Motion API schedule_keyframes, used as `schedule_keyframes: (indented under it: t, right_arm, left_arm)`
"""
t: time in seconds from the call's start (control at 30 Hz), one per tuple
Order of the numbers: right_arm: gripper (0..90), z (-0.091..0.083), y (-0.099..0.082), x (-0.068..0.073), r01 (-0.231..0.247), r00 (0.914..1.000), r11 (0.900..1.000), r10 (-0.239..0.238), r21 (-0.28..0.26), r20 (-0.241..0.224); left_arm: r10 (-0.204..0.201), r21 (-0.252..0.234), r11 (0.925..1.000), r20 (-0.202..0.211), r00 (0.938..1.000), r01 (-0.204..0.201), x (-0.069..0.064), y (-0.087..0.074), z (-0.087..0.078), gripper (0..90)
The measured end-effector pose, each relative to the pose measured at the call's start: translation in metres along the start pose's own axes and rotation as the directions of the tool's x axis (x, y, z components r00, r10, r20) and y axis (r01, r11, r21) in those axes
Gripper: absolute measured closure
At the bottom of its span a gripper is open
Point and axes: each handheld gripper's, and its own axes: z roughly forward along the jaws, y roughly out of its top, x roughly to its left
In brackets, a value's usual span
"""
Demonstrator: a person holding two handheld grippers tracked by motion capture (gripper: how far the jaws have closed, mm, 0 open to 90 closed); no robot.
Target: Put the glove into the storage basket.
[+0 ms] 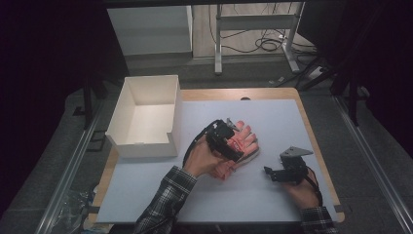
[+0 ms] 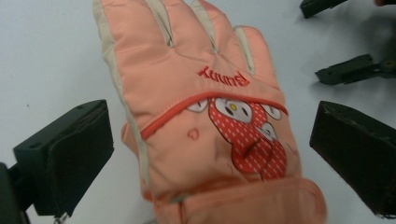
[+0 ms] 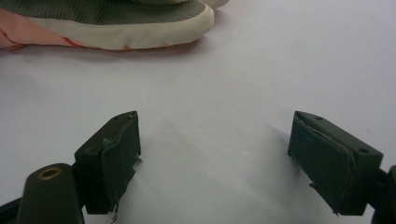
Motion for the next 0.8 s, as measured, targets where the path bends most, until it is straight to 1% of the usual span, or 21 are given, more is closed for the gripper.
schedule_keyframes:
  t: [0.07, 0.13, 0.2, 0.27, 0.37, 0.47, 0.6, 0.8]
  right_arm:
    - [17.3, 0.0, 0.0, 0.0, 0.0, 1.0, 1.0, 0.0, 0.0, 0.0]
    - [17.2, 0.0, 0.0, 0.0, 0.0, 1.0, 1.0, 0.0, -0.001, 0.001]
    - [17.2, 0.0, 0.0, 0.0, 0.0, 1.0, 1.0, 0.0, -0.001, 0.001]
    - [17.2, 0.0, 0.0, 0.0, 0.0, 1.0, 1.0, 0.0, -0.001, 0.001]
    - [17.2, 0.0, 0.0, 0.0, 0.0, 1.0, 1.0, 0.0, -0.001, 0.001]
    - [17.2, 0.0, 0.0, 0.0, 0.001, 1.0, 1.0, -0.001, -0.001, 0.001]
    - [17.2, 0.0, 0.0, 0.0, 0.001, 1.0, 1.0, -0.001, -0.001, 0.002]
    - [17.2, 0.0, 0.0, 0.0, 0.0, 1.0, 1.0, 0.0, -0.001, 0.002]
  left_arm:
    - [-0.009, 0.006, 0.9999, 0.003, 1.0, 0.009, 0.001, 0.0, 0.006, 0.0]
    - [-0.013, 0.021, 0.9997, -0.003, 0.9999, 0.013, 0.002, 0.0, 0.011, 0.0]
    - [-0.02, 0.027, 0.9994, 0.004, 0.9998, 0.02, 0.003, -0.001, 0.014, 0.0]
    - [-0.014, 0.039, 0.9992, 0.007, 0.9999, 0.013, 0.003, -0.001, 0.017, 0.0]
    - [-0.003, 0.058, 0.9983, 0.005, 1.0, 0.003, 0.0, -0.001, 0.023, 0.0]
    - [0.017, 0.081, 0.9966, -0.017, 0.9997, -0.016, -0.005, -0.002, 0.031, 0.0]
    - [0.016, 0.083, 0.9965, -0.017, 0.9997, -0.015, -0.004, -0.004, 0.036, 0.0]
    - [0.026, 0.104, 0.9943, -0.021, 0.9995, -0.023, -0.005, -0.008, 0.045, 0.0]
